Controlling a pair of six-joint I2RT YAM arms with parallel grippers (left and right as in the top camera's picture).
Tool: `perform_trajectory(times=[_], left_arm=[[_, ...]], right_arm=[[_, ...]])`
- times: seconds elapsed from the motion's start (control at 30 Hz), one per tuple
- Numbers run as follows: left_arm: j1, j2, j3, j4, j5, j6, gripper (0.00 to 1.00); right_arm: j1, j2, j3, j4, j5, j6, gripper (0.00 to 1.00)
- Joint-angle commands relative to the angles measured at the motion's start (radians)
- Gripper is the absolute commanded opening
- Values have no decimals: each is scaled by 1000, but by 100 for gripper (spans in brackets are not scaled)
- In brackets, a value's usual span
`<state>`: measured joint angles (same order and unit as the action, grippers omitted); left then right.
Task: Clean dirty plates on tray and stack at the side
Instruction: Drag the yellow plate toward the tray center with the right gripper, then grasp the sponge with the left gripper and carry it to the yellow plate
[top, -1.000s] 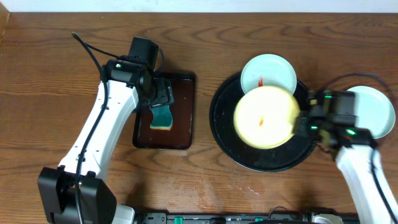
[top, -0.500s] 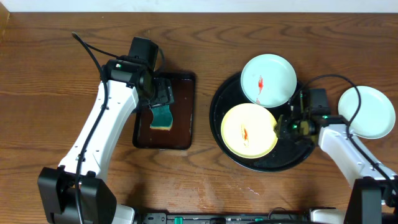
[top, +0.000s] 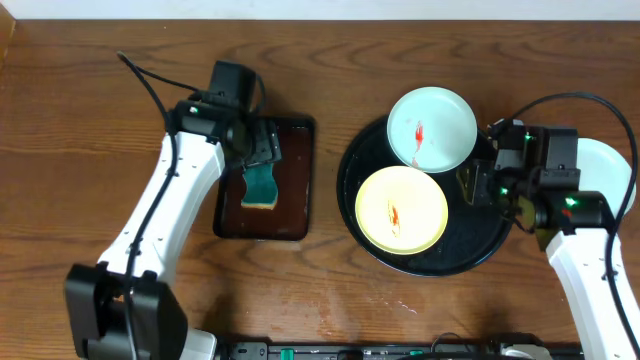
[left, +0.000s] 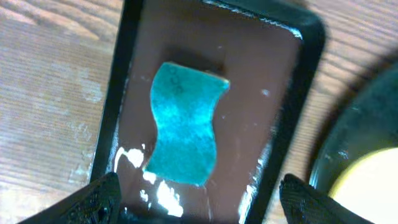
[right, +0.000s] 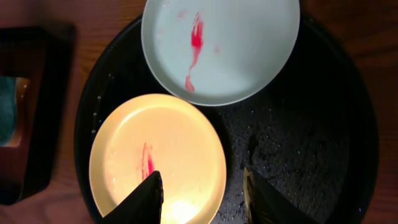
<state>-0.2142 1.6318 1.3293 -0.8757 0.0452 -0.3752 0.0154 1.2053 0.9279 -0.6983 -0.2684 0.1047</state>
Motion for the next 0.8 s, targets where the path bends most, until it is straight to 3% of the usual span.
perform_trajectory(times=[0.0,0.1,0.33,0.5,0.73,0.77], left_arm=[[0,76,-105,56,-78,-28,75],[0,123,-143,77,-47,-37,61],[0,243,-161,144,83,54,44],[0,296,-161,141,85,54,7],[8,224,-87,75,85,72,8],[8,204,-74,72,85,72,14]], right_arm=[[6,-1,7,-16,-14,-23,39],[6,-1,7,-33,-14,-23,39],[6,-1,7,-37,-13,-11,38],[6,-1,7,-39,-13,-5,36],[6,-1,7,-39,-13,-5,36],[6,-1,7,-39,-13,-5,36]])
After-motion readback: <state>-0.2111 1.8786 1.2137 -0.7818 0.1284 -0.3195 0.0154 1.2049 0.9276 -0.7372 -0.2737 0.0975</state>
